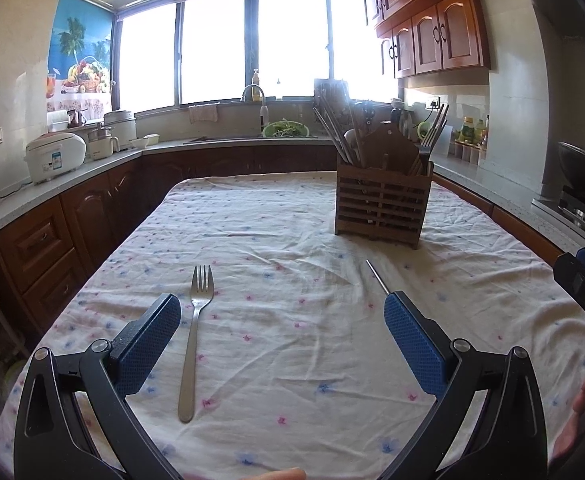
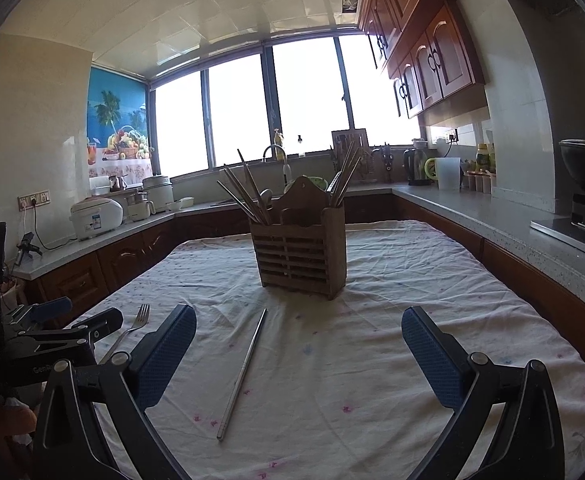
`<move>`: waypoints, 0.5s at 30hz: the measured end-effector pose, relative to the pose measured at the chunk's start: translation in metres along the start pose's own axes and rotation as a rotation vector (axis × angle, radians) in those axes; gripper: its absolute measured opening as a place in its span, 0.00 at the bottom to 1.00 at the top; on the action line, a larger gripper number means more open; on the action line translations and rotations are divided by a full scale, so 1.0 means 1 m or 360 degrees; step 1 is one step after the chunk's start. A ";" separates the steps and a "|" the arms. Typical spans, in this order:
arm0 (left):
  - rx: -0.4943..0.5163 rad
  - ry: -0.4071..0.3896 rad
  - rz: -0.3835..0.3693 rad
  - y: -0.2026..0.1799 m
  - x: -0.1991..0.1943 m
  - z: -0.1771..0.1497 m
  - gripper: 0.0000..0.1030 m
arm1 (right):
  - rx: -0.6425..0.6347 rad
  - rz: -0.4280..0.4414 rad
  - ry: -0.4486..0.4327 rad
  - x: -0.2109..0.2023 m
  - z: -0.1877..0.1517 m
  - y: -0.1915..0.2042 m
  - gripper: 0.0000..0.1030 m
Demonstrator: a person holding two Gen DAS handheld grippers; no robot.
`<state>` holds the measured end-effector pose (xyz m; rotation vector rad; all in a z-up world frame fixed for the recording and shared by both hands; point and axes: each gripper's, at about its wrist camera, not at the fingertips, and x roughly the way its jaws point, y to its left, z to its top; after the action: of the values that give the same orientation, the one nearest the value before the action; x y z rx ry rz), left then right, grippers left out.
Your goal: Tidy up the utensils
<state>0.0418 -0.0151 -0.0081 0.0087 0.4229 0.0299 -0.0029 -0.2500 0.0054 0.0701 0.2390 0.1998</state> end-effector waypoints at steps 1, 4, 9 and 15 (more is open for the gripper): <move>0.0002 -0.0006 0.0003 0.000 -0.001 0.000 1.00 | -0.0001 0.0002 -0.0004 0.000 0.000 0.000 1.00; 0.0011 -0.0028 0.0012 -0.002 -0.004 0.001 1.00 | 0.0000 0.0006 -0.0013 -0.001 0.000 0.000 1.00; 0.0026 -0.0054 0.0020 -0.004 -0.008 0.003 1.00 | 0.0000 0.0012 -0.0025 -0.002 0.000 0.001 1.00; 0.0030 -0.0062 0.0020 -0.005 -0.010 0.005 1.00 | -0.0002 0.0023 -0.0025 -0.002 0.001 0.002 1.00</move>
<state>0.0351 -0.0204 0.0002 0.0303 0.3841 0.0380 -0.0052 -0.2488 0.0066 0.0721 0.2227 0.2136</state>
